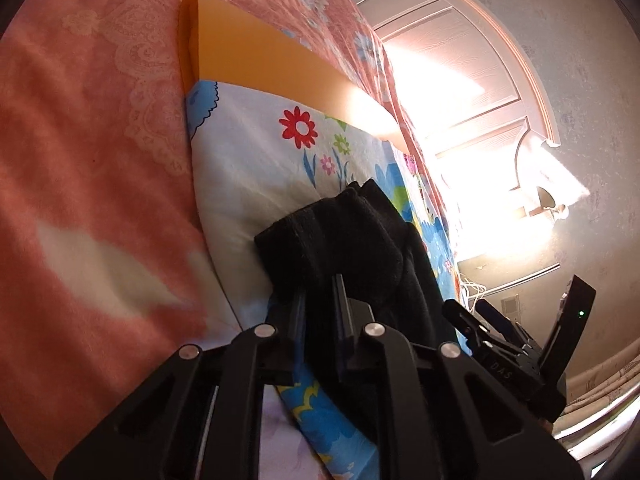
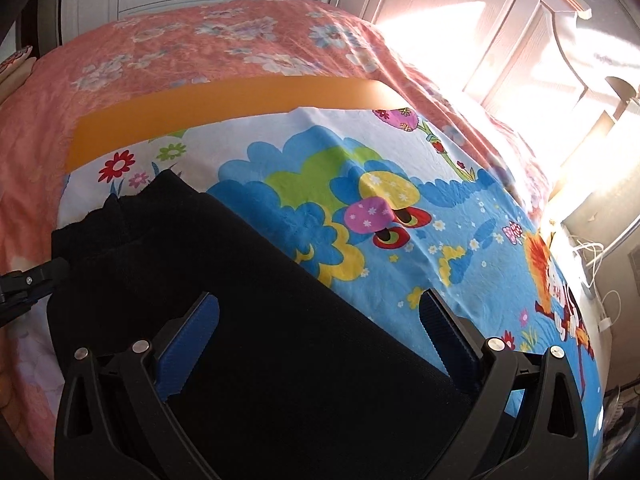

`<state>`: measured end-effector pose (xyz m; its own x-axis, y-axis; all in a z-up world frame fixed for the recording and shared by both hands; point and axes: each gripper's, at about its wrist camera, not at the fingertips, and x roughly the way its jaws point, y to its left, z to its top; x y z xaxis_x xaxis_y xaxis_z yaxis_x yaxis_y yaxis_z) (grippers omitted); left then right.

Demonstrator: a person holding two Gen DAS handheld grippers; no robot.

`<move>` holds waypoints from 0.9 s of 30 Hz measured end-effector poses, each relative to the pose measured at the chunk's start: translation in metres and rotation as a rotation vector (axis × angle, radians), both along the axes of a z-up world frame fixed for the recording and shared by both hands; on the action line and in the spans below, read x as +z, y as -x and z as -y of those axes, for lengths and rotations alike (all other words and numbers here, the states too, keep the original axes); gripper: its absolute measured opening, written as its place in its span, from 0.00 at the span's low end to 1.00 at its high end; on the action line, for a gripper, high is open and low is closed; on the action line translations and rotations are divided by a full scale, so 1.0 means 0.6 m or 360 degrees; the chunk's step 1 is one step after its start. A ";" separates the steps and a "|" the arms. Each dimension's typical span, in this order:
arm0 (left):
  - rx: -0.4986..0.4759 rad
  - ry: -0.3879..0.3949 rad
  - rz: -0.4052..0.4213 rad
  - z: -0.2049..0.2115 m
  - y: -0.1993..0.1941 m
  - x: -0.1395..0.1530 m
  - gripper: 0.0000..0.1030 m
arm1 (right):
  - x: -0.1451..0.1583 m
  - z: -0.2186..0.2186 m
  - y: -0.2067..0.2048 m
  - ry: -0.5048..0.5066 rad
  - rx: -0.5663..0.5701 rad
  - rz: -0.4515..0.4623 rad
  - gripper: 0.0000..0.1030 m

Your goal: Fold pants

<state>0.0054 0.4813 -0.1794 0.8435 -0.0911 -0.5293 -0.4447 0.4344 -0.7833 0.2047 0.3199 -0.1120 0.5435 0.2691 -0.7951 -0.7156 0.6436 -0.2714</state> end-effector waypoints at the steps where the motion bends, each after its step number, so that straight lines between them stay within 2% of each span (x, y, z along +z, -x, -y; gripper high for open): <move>1: 0.0015 -0.0003 0.0039 0.000 0.008 0.004 0.30 | -0.010 -0.010 0.000 0.0045 -0.0006 0.0021 0.93; 2: 0.0020 0.0018 0.0081 -0.002 0.015 0.005 0.34 | -0.024 -0.014 -0.004 0.0102 -0.0029 0.0035 0.93; 4: 0.0028 0.0121 0.0137 -0.011 0.024 -0.005 0.35 | -0.054 -0.014 -0.018 0.0181 -0.0084 0.0008 0.93; 6: 0.0044 0.0212 0.0202 -0.021 0.034 -0.019 0.35 | -0.060 -0.001 -0.031 0.0097 -0.0125 -0.0064 0.93; 8: 0.0044 0.0286 0.0256 -0.027 0.037 -0.031 0.34 | -0.062 0.002 -0.038 0.0083 -0.0136 -0.0100 0.93; 11: 0.0038 0.0309 0.0185 -0.029 0.029 -0.042 0.34 | -0.064 -0.001 -0.032 0.0098 -0.0120 -0.0064 0.93; 15: 0.0023 0.0235 0.0130 -0.019 0.022 -0.031 0.38 | -0.065 -0.002 -0.025 0.0096 -0.0114 -0.0019 0.93; 16: 0.0019 0.0241 0.0140 -0.019 0.020 -0.031 0.42 | -0.065 -0.003 -0.024 0.0102 -0.0111 -0.0005 0.93; 18: -0.0003 0.0257 0.0150 -0.024 0.007 -0.030 0.42 | -0.064 -0.004 -0.020 0.0109 -0.0106 0.0021 0.93; 20: -0.0012 0.0230 0.0137 -0.029 -0.008 -0.029 0.36 | -0.064 -0.004 -0.019 0.0110 -0.0106 0.0028 0.94; 21: -0.0012 0.0216 0.0115 -0.032 -0.014 -0.030 0.22 | -0.064 -0.003 -0.019 0.0107 -0.0107 0.0026 0.94; 22: -0.0009 0.0215 0.0117 -0.033 -0.019 -0.028 0.15 | -0.064 -0.003 -0.020 0.0102 -0.0108 0.0021 0.94; 23: -0.0012 0.0192 0.0143 -0.031 -0.017 -0.020 0.14 | -0.064 -0.001 -0.022 0.0092 -0.0109 0.0012 0.94; 27: -0.0061 -0.0092 0.0227 0.003 -0.005 0.046 0.11 | -0.065 0.004 -0.031 0.0049 -0.0121 -0.0061 0.94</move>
